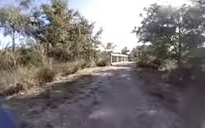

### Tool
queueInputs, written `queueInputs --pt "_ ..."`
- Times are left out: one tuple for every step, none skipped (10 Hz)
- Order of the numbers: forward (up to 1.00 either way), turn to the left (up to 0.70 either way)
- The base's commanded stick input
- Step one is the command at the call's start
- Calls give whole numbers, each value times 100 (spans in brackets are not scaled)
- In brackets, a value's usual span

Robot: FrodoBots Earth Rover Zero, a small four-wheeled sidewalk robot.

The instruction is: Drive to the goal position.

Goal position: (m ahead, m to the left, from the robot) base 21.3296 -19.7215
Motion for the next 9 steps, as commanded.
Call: queueInputs --pt "70 0" --pt "70 0" --pt "70 0" --pt "70 0" --pt "70 0" --pt "70 0" --pt "70 0" --pt "70 0" --pt "70 0"
